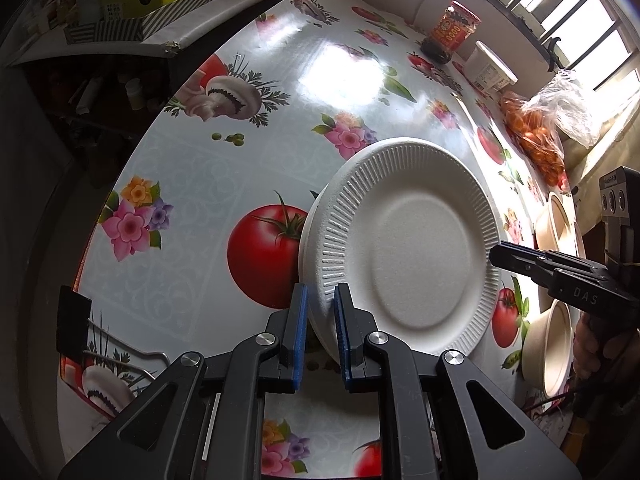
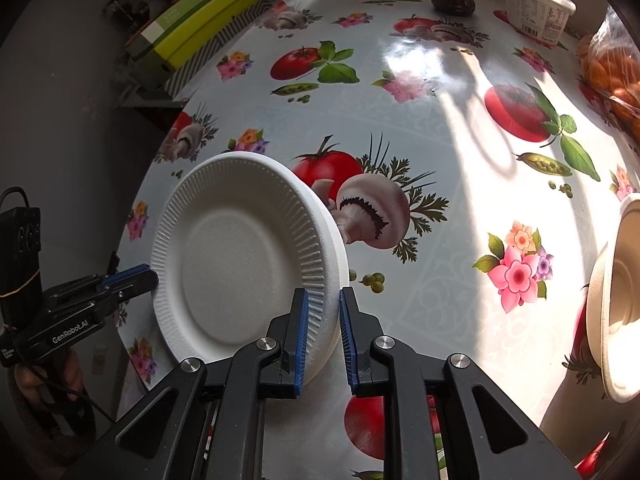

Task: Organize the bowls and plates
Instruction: 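Set the right tool's plate against a stacked plate and open the right tool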

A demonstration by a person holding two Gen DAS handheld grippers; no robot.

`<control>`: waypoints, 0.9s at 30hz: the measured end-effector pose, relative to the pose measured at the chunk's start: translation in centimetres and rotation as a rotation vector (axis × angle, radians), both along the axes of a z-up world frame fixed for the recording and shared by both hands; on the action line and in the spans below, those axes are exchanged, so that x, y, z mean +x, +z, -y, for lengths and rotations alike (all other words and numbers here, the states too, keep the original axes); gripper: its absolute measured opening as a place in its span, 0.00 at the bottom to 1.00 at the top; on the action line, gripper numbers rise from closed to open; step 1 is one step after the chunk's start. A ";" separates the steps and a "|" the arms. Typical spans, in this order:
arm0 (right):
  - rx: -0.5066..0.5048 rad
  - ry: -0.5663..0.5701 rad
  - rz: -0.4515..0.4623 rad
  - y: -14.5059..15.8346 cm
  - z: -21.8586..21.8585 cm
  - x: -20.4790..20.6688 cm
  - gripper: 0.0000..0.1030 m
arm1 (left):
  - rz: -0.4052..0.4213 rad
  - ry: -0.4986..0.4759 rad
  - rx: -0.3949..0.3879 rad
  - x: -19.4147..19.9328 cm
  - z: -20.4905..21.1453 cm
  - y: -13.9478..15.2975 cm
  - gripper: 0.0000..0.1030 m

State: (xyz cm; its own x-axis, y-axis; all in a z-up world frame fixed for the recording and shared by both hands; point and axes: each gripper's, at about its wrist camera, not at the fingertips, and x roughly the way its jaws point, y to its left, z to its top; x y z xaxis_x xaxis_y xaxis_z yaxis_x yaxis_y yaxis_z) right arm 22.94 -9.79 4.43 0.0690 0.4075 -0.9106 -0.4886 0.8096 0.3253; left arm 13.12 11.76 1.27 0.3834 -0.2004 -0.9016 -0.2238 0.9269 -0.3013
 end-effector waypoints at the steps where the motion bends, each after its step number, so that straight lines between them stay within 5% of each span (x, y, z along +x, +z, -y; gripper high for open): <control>1: 0.000 0.001 0.000 0.0 0.0 0.0 0.16 | -0.003 0.001 0.001 0.0 0.0 0.0 0.13; 27: 0.000 -0.003 0.006 -0.1 -0.2 0.1 0.24 | -0.001 -0.007 0.015 0.2 0.3 -0.1 0.14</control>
